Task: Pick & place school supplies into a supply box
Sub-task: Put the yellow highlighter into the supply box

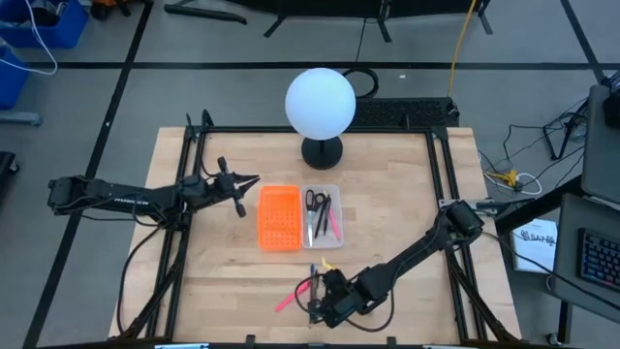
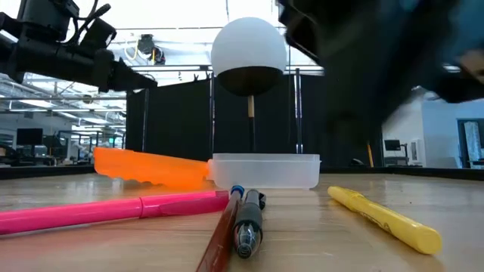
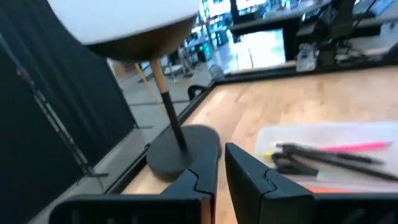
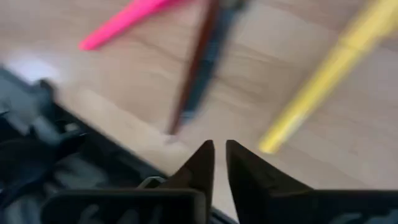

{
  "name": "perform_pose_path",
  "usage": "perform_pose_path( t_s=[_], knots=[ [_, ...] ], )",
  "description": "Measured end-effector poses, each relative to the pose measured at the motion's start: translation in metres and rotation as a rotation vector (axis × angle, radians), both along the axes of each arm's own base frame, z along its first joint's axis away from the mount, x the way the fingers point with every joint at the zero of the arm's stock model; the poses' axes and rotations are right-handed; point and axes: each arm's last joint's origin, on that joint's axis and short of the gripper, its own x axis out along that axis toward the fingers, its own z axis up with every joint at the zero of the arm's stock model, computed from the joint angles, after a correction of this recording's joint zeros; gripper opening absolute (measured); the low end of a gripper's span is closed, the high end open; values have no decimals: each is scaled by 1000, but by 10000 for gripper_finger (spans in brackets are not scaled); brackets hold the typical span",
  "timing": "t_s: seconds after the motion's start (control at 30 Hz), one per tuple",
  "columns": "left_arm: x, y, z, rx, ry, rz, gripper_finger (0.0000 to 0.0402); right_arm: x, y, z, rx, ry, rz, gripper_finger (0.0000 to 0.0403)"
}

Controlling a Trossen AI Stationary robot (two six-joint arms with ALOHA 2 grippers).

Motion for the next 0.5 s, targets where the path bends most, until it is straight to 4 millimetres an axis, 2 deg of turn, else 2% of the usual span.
perform_pose_path(
  t_s=[0.27, 0.5],
  knots=[
    [0, 0, 7, 31, -59, -4, 42, -3, -14, -5, 10, 141, -143, 124],
    [0, 0, 10, 40, -88, -4, 42, -5, -31, -8, -27, 250, -191, 143]
  ],
)
